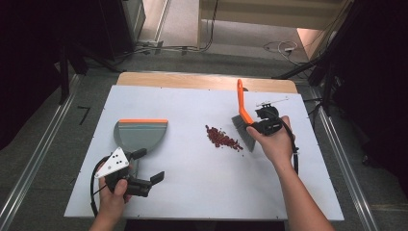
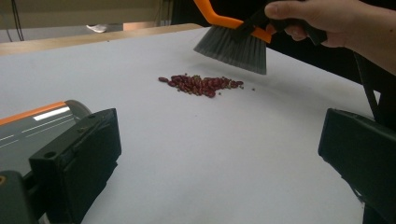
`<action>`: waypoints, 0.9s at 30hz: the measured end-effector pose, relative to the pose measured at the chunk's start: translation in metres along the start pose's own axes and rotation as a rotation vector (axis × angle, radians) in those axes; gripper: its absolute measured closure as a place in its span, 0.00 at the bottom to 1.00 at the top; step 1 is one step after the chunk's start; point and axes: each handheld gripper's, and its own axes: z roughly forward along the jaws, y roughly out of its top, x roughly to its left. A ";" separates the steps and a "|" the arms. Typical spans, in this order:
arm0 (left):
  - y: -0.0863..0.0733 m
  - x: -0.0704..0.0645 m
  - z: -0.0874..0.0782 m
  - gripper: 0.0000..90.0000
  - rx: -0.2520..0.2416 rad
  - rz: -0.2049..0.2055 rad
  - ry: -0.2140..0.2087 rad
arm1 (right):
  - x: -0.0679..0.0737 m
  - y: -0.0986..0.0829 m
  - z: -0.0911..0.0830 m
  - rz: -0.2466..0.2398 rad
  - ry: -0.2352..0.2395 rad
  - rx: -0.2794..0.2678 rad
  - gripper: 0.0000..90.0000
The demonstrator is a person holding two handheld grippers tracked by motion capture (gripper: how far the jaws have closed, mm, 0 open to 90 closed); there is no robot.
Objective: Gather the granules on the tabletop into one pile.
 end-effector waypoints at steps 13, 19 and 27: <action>0.000 -0.001 0.000 0.00 0.000 0.007 -0.001 | 0.041 -0.013 0.025 -0.048 -0.201 -0.005 0.76; 0.001 0.000 -0.001 0.00 -0.002 0.003 -0.001 | 0.061 -0.003 0.035 -0.098 -0.208 -0.002 0.76; 0.001 -0.001 0.000 0.00 0.001 0.009 -0.005 | 0.066 0.010 0.042 -0.122 -0.167 0.010 0.76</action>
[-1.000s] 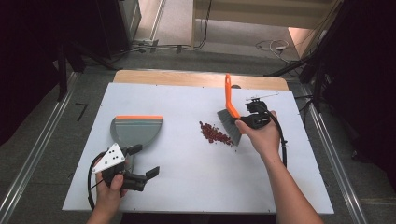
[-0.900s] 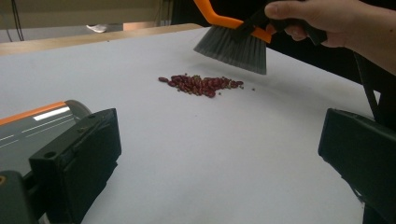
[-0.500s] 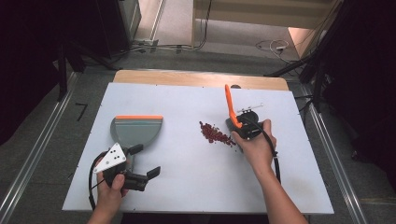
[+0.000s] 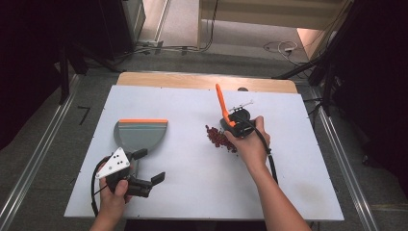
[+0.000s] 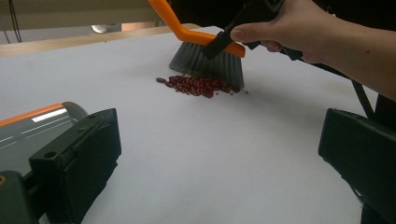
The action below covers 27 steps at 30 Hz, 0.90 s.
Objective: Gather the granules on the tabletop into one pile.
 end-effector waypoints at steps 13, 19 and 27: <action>0.000 0.002 -0.001 0.00 -0.001 -0.004 0.005 | -0.019 -0.015 -0.025 -0.046 0.010 -0.027 0.76; 0.000 -0.001 0.002 0.00 0.005 0.002 -0.001 | -0.028 -0.023 -0.015 -0.040 -0.048 0.020 0.76; -0.001 0.002 0.000 0.00 0.005 -0.005 0.005 | -0.007 -0.021 -0.014 -0.131 0.009 0.014 0.76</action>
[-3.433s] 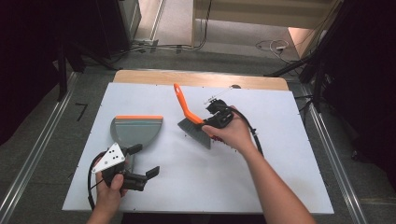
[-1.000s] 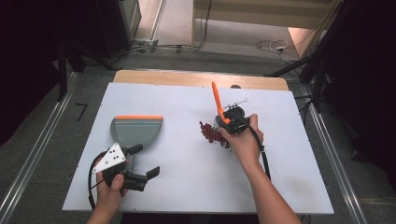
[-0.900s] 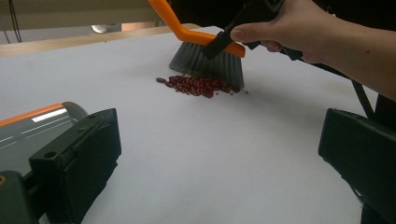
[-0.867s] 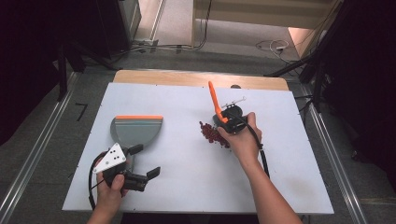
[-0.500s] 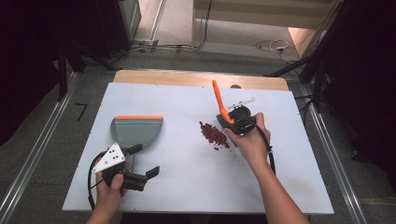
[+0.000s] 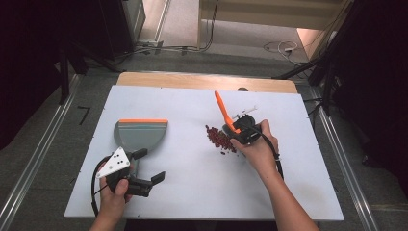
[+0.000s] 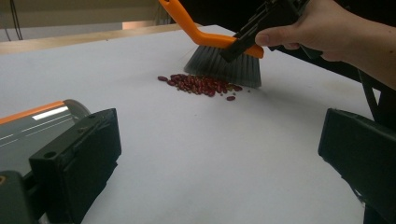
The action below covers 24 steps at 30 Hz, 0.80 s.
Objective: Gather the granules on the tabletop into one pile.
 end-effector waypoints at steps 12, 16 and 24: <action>0.001 -0.002 0.000 0.00 0.000 0.004 0.000 | 0.009 -0.010 -0.039 -0.357 0.235 -0.123 0.76; 0.001 -0.002 0.001 0.00 0.002 0.002 -0.001 | 0.019 -0.015 -0.029 -0.434 0.311 -0.054 0.76; 0.000 0.000 0.000 0.00 0.001 -0.002 0.001 | 0.005 -0.011 -0.005 -0.407 0.354 -0.044 0.76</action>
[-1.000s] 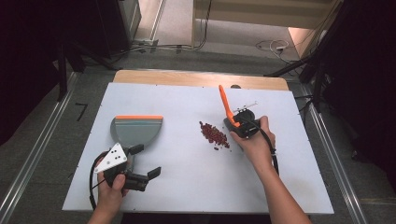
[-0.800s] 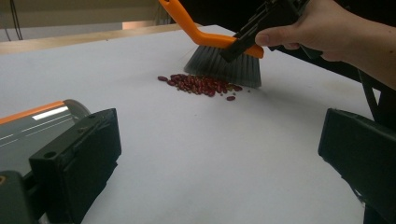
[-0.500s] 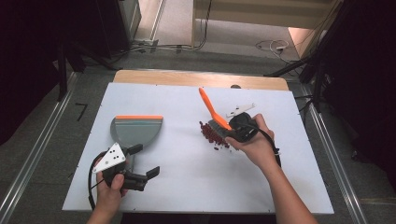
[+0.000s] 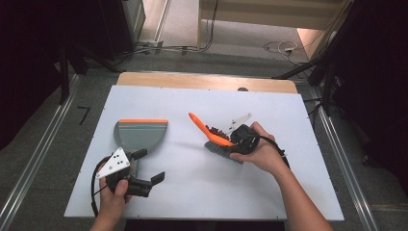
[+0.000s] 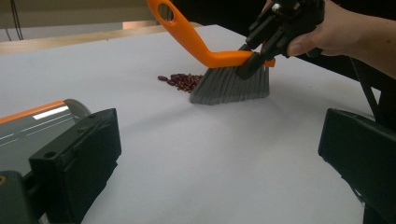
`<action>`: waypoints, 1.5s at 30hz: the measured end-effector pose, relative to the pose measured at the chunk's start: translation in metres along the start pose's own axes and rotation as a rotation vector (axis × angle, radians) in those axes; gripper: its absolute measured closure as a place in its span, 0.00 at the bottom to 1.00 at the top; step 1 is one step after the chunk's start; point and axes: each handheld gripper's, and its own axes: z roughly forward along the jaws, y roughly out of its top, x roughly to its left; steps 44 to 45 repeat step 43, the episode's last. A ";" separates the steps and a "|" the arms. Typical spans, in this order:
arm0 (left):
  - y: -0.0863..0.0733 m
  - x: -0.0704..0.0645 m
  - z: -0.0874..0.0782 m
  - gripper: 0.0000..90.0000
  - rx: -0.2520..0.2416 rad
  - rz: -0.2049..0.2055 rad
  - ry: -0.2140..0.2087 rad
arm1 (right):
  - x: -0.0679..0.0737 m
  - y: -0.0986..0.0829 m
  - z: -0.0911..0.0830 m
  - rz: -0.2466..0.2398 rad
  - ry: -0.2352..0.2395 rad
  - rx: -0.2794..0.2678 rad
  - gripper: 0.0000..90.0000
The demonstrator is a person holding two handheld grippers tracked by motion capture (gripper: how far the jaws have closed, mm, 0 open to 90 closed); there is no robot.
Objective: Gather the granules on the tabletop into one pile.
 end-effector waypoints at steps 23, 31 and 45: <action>0.000 0.002 -0.001 0.00 -0.006 0.004 0.006 | -0.011 -0.035 -0.048 0.210 0.029 -0.199 0.76; 0.000 0.002 -0.002 0.00 -0.017 0.004 0.012 | -0.013 -0.092 -0.067 0.316 0.045 -0.274 0.76; 0.000 0.009 -0.009 0.00 -0.048 -0.012 0.021 | -0.024 -0.174 -0.093 0.490 0.042 -0.367 0.76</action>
